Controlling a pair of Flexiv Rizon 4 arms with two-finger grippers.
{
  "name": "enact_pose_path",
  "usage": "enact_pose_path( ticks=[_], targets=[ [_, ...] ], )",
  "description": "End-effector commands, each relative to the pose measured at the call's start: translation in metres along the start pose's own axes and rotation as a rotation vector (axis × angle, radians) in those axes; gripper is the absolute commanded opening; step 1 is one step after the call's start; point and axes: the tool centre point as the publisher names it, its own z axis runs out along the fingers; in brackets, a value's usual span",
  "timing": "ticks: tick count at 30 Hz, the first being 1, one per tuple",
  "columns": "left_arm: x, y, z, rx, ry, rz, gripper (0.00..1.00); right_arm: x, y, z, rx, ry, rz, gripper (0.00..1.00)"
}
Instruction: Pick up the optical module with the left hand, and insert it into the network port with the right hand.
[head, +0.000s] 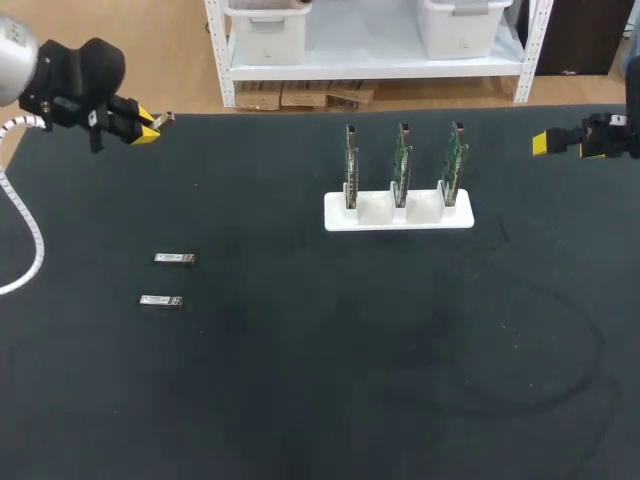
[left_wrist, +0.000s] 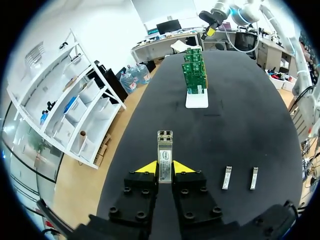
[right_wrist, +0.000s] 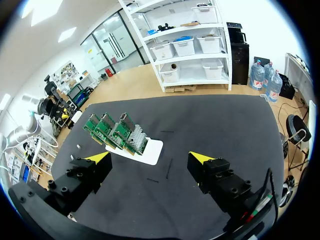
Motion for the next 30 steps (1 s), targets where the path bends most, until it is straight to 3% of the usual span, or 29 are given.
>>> enact_pose_path(
  ticks=[1,3,9,11,16,22,30],
  targets=[
    [-0.001,0.002,0.000,0.004,0.005,-0.001,0.00,0.000,0.000,0.000,0.000,0.000,0.000,1.00],
    [-0.001,0.002,0.000,0.004,0.005,-0.001,0.00,0.000,0.000,0.000,0.000,0.000,0.000,1.00],
    [-0.032,0.016,-0.009,-0.127,-0.385,-0.016,0.00,0.000,0.000,0.000,0.000,0.000,0.000,1.00],
    [-0.048,0.023,-0.005,-0.143,-0.446,0.016,0.00,0.000,0.000,0.000,0.000,0.000,0.000,1.00],
    [-0.081,0.031,0.007,-0.140,-0.544,0.066,0.00,0.000,0.000,0.000,0.000,0.000,0.000,1.00],
    [-0.099,0.041,0.013,-0.151,-0.680,0.074,0.00,0.000,0.000,0.000,0.000,0.000,0.000,1.00],
    [-0.122,0.047,0.023,-0.093,-0.706,0.103,0.00,0.000,0.000,0.000,0.000,0.000,0.000,1.00]
  ],
)
